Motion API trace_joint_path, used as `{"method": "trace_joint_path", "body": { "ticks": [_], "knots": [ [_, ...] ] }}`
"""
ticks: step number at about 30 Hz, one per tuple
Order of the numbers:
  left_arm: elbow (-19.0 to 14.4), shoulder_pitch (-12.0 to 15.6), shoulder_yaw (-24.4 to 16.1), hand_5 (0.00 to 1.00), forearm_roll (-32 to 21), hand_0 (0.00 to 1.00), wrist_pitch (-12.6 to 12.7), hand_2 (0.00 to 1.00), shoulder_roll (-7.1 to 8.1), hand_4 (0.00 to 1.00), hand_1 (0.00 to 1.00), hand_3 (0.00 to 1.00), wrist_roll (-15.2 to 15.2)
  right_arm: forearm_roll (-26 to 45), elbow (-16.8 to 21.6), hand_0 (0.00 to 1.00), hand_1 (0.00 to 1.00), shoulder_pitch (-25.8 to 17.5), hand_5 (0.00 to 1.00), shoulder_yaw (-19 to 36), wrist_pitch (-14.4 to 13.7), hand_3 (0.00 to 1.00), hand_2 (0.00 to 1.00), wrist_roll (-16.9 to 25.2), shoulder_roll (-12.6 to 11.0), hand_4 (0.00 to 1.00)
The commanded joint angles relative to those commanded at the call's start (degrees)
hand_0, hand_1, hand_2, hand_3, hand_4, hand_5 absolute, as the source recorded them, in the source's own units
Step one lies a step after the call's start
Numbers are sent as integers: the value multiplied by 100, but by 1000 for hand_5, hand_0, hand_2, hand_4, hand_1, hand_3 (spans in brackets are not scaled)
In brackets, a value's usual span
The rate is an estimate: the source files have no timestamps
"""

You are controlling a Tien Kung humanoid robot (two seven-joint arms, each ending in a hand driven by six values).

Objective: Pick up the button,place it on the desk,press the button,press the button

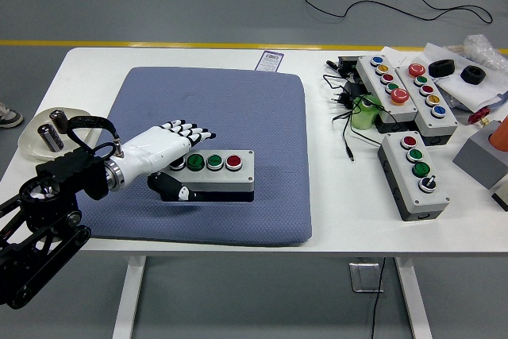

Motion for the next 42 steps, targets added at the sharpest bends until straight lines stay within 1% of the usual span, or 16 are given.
{"method": "trace_joint_path", "body": {
  "ticks": [3, 4, 5, 10, 11, 13, 15, 16, 17, 22, 23, 26, 28, 29, 35, 42],
  "knots": [
    [-308, 105, -330, 583, 0, 998, 112, 998, -44, 998, 998, 998, 36, -5, 0, 655, 649, 6, 320, -1, 4, 601, 687, 3, -1, 439],
    [-459, 145, -434, 583, 0, 998, 232, 998, -60, 998, 998, 998, 83, -6, 0, 655, 649, 8, 320, 1, 5, 601, 687, 5, -1, 439],
    [-564, 165, -479, 834, 0, 710, 332, 785, -66, 951, 735, 967, 126, -4, 0, 654, 649, 9, 321, 1, 5, 601, 687, 6, 0, 440],
    [-1073, 185, -405, 834, -212, 710, 1057, 785, -38, 951, 735, 967, 441, -7, 0, 654, 649, 18, 321, 0, 8, 601, 687, 7, -2, 440],
    [-1159, 182, -345, 998, -333, 56, 1219, 127, -32, 843, 52, 708, 552, -4, 0, 655, 649, 18, 321, -3, 8, 601, 687, 7, -3, 439],
    [-1240, 177, -258, 998, -601, 56, 1418, 127, -28, 843, 52, 708, 757, -2, 0, 655, 649, 18, 321, -9, 8, 601, 687, 8, -4, 439],
    [-1251, 169, -189, 998, -822, 56, 1480, 127, -32, 843, 52, 708, 962, -7, 0, 655, 649, 21, 321, -7, 8, 601, 687, 8, -3, 439],
    [-1245, 169, -189, 998, -931, 56, 1401, 127, -36, 843, 52, 708, 1032, -7, 0, 655, 649, 23, 321, -5, 8, 601, 687, 8, -2, 439],
    [-1233, 172, -197, 998, -1083, 2, 1293, 2, -37, 743, 2, 627, 1095, -9, 0, 655, 649, 25, 321, -3, 8, 601, 687, 9, -1, 439],
    [-1214, 195, -217, 998, -1514, 2, 813, 2, -6, 743, 2, 627, 1316, -7, 0, 655, 649, 32, 321, -8, 9, 601, 687, 11, -3, 439],
    [-1211, 196, -213, 998, -1528, 2, 708, 2, -4, 663, 2, 619, 1357, -9, 0, 654, 649, 34, 321, -8, 9, 601, 687, 10, -3, 439],
    [-1197, 188, -189, 998, -1540, 2, 552, 2, -2, 663, 2, 619, 1430, 7, 0, 654, 649, 34, 321, -20, 9, 601, 687, 15, -4, 439],
    [-1190, 176, -171, 998, -1540, 2, 483, 2, -1, 663, 2, 619, 1472, 4, 0, 654, 649, 34, 321, -20, 9, 601, 687, 15, -4, 439],
    [-1186, 171, -165, 963, -1538, 2, 462, 2, -1, 650, 2, 624, 1487, 0, 0, 654, 648, 34, 321, -18, 10, 601, 687, 15, -4, 440],
    [-1185, 172, -104, 963, -1549, 2, 310, 2, 11, 650, 2, 624, 1538, -4, 0, 654, 648, 35, 321, -15, 12, 601, 687, 13, -3, 440],
    [-1069, 146, 372, 950, -1624, 2, 199, 2, -4, 652, 2, 640, 1633, 8, 0, 655, 649, 42, 322, -28, 10, 601, 687, 12, -7, 440]
  ]
}}
